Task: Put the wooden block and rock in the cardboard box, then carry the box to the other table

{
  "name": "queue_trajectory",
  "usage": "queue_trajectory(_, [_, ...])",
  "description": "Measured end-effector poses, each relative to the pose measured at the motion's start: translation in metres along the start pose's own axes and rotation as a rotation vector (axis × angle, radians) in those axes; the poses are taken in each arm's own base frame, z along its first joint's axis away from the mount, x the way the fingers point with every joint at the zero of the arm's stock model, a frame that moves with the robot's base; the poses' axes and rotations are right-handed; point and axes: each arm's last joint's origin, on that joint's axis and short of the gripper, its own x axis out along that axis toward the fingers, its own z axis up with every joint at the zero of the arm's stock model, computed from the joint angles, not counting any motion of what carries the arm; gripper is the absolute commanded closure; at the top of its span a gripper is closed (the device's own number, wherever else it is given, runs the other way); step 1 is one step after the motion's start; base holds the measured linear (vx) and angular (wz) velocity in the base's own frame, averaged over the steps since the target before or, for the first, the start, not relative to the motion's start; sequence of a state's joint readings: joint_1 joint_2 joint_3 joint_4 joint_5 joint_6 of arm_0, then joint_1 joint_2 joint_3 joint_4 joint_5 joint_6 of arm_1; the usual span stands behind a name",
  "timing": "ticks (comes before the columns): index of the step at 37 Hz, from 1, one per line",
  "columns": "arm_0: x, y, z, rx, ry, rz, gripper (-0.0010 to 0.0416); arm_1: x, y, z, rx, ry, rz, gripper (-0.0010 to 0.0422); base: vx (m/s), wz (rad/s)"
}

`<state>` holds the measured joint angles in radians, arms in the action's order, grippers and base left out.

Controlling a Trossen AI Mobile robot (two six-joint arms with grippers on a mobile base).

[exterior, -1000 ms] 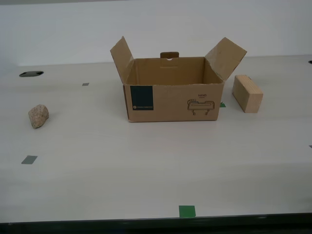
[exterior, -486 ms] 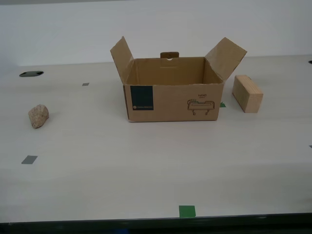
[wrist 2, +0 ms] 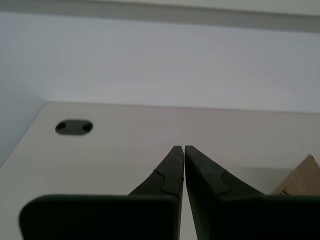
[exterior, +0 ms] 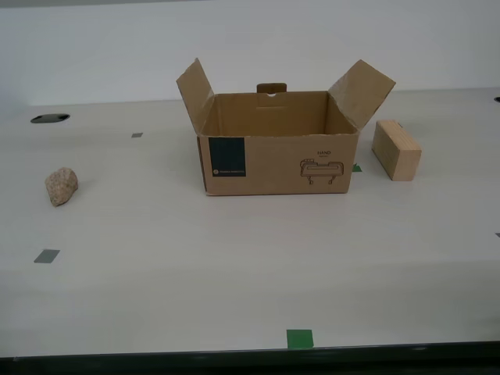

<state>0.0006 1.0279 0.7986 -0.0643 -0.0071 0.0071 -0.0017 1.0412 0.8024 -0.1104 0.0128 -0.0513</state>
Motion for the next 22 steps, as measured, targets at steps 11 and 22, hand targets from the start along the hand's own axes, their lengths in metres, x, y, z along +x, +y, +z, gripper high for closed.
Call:
queue_trajectory(11, [-0.025, 0.0, 0.038, 0.006, 0.156, -0.002, 0.0406, -0.028, -0.002, 0.032, -0.023, 0.201, 0.012, 0.0412, 0.0, 0.0])
queue_trajectory(22, [-0.053, 0.001, 0.068, 0.02, 0.234, -0.004, 0.0406, -0.052, -0.003, 0.044, -0.025, 0.358, 0.021, 0.0412, 0.0, 0.0])
